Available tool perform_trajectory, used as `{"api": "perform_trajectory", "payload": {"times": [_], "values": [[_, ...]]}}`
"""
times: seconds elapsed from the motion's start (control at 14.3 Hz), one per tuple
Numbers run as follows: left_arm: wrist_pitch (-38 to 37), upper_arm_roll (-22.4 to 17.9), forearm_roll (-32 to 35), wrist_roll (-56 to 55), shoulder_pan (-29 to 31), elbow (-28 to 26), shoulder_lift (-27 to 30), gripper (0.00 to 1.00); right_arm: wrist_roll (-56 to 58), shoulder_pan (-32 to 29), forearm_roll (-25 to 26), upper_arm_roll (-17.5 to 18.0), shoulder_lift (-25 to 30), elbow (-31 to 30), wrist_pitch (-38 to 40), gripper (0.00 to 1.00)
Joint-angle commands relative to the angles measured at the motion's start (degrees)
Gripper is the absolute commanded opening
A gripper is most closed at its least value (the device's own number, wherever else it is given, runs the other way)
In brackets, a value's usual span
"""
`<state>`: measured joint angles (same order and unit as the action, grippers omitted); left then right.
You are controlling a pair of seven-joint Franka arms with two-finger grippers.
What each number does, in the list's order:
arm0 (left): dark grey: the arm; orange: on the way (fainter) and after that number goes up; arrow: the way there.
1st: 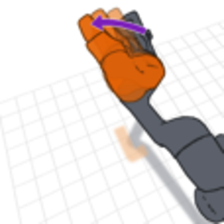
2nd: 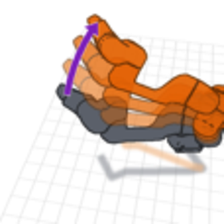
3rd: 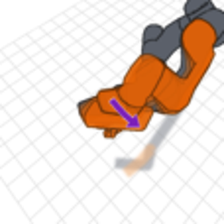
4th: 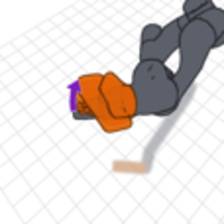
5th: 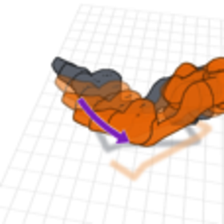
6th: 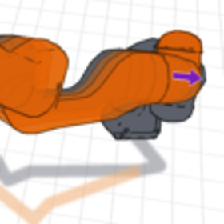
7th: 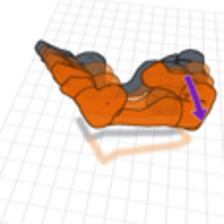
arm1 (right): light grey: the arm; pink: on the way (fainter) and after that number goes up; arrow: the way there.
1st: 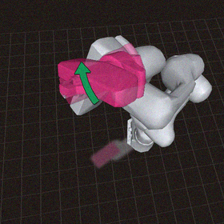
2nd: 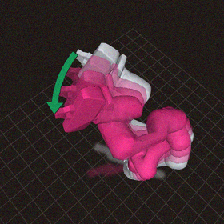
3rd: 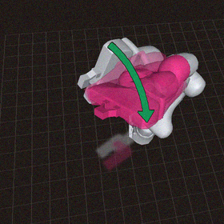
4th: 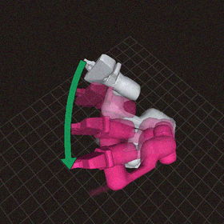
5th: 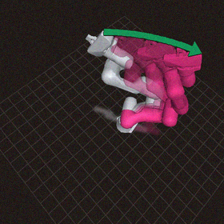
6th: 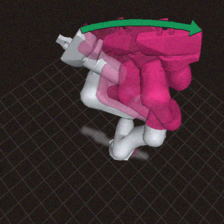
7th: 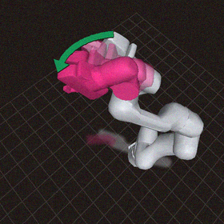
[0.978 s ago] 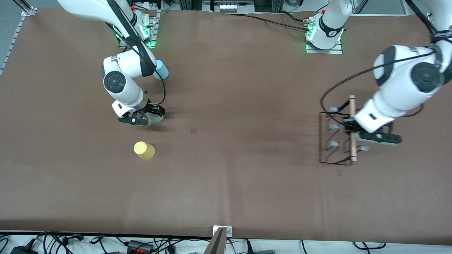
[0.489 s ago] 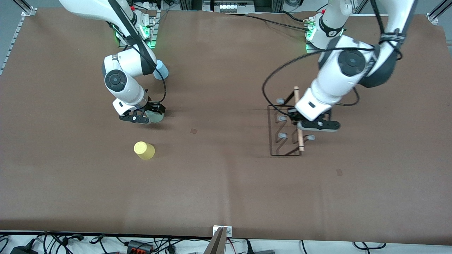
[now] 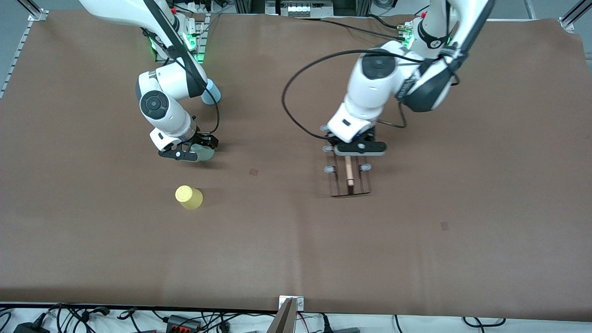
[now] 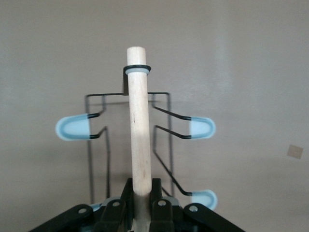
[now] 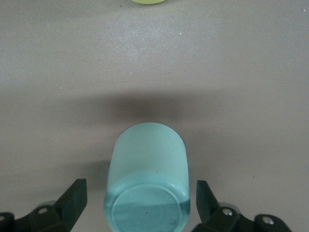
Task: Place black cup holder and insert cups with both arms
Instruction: 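Grasp the rack handle with the left gripper and drag it to mid-table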
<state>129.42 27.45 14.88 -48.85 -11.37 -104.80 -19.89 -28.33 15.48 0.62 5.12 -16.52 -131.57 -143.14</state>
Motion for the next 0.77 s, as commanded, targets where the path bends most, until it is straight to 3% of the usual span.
{"api": "perform_trajectory", "payload": {"times": [0.0,0.07,0.21,0.42,0.63,0.7], "values": [[-0.66,-0.03,4.71,-5.62,-3.3,5.04,-3.83,0.01,-0.58,0.07,-0.01,-0.11,1.31,-1.85,-1.0,1.0],[-0.58,-0.03,5.68,-6.86,-4.35,6.0,-4.71,0.01,-0.58,0.07,-0.01,-0.11,1.31,-2.02,-1.09,1.0],[-0.49,-0.03,7.88,-9.06,-5.68,6.45,-5.95,0.01,-0.58,0.07,0.08,-0.11,1.31,-2.11,-1.09,0.66],[-0.49,-0.03,10.43,-10.39,-6.38,7.94,-7.79,0.01,-0.5,0.16,0.08,-0.11,1.31,-2.11,-1.0,0.34],[-0.49,-0.03,11.31,-10.47,-7.35,8.03,-8.5,0.04,0.82,-0.19,0.08,-0.2,2.89,-1.85,0.13,0.2],[-0.66,-0.03,11.32,-10.47,-7.35,8.03,-8.5,0.14,1.52,-0.28,0.08,-0.2,4.64,-1.59,1.53,0.19]]}}
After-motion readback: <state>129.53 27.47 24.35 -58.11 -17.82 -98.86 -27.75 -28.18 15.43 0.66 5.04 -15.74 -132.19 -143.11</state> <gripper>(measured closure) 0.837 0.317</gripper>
